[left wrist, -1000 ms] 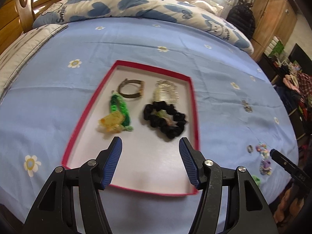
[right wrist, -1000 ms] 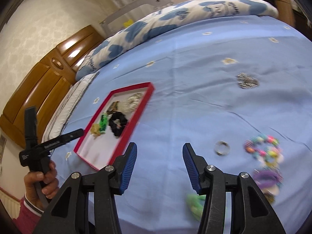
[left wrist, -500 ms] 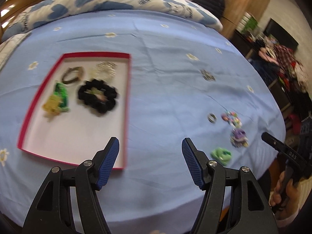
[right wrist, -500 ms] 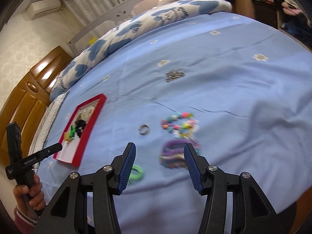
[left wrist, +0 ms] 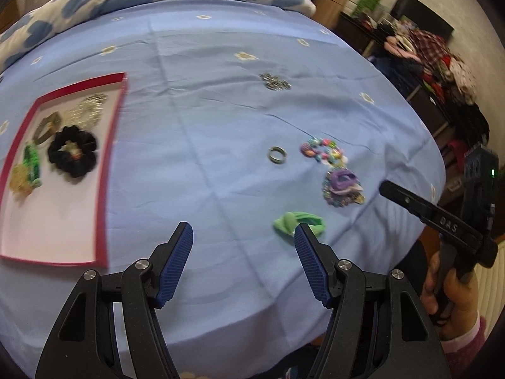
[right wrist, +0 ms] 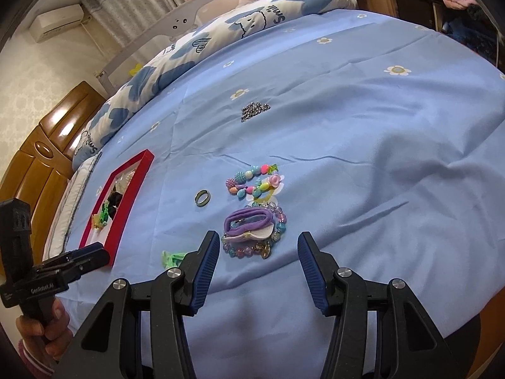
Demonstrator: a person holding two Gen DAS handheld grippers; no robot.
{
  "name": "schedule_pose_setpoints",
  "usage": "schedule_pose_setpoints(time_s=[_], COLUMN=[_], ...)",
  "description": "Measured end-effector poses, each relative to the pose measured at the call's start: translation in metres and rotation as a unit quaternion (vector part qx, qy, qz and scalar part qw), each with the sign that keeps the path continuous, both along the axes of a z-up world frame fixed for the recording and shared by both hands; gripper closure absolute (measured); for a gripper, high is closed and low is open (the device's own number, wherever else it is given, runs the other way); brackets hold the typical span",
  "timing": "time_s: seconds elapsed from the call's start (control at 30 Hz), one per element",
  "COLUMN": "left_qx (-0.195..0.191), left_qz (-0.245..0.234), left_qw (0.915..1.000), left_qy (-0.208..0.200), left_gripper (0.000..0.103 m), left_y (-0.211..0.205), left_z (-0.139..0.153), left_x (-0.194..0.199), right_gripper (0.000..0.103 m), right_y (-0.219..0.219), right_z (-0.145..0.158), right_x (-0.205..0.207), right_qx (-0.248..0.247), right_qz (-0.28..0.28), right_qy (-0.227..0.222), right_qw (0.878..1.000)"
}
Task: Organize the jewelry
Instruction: 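Grasp the green bow hair tie with the left tool while the right tool grasps purple hair ties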
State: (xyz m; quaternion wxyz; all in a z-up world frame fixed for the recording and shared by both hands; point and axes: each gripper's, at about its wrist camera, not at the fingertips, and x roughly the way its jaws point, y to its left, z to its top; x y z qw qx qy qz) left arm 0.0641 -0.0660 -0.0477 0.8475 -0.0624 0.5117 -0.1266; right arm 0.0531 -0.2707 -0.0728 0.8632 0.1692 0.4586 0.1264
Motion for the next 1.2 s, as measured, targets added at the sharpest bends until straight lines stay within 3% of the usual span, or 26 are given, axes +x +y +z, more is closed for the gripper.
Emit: schedule_pose_setpoints(time_s=[0.23,0.33,0.43,0.47,0.53,0.57,0.7,0.8,0.87,1.2], left_qx=[-0.01,-0.014,-0.011,-0.009,-0.008,-0.007,0.005,-0.013,-0.016,-0.038], left_qz=[-0.045,-0.059,-0.067,-0.069,-0.075,-0.078,-0.082,-0.071,-0.058,0.006], left_qw=[0.9989,0.9981,0.9976,0.9974,0.9969,0.9966,0.9962,0.9969,0.9978,0.9992], left_qy=[0.004,0.009,0.015,0.017,0.023,0.028,0.03,0.03,0.028,0.004], left_gripper=[0.037,0.037,0.037,0.037,0.054,0.068,0.091,0.096,0.097,0.097], left_y=[-0.031,-0.041,-0.05,-0.052,-0.055,-0.056,-0.053,-0.043,-0.034,0.023], left_z=[-0.014,-0.021,-0.029,-0.032,-0.037,-0.04,-0.045,-0.044,-0.041,-0.016], left_x=[0.01,0.016,0.021,0.023,0.025,0.026,0.026,0.026,0.026,0.016], right_gripper=[0.052,0.062,0.064,0.07,0.074,0.076,0.086,0.089,0.097,0.098], right_y=[0.008,0.013,0.019,0.02,0.02,0.02,0.019,0.021,0.022,0.059], right_z=[-0.007,-0.012,-0.022,-0.027,-0.035,-0.037,-0.036,-0.035,-0.035,-0.031], right_x=[0.015,0.024,0.032,0.034,0.037,0.036,0.035,0.034,0.035,0.032], right_qx=[-0.008,-0.018,-0.034,-0.038,-0.035,-0.033,-0.026,-0.017,-0.001,0.035], right_qz=[0.016,0.031,0.044,0.047,0.05,0.05,0.053,0.056,0.059,0.102], right_qy=[-0.001,0.005,0.02,0.027,0.036,0.036,0.033,0.03,0.032,0.037], right_qw=[1.0,0.999,0.998,0.998,0.997,0.998,0.998,0.998,0.998,0.993])
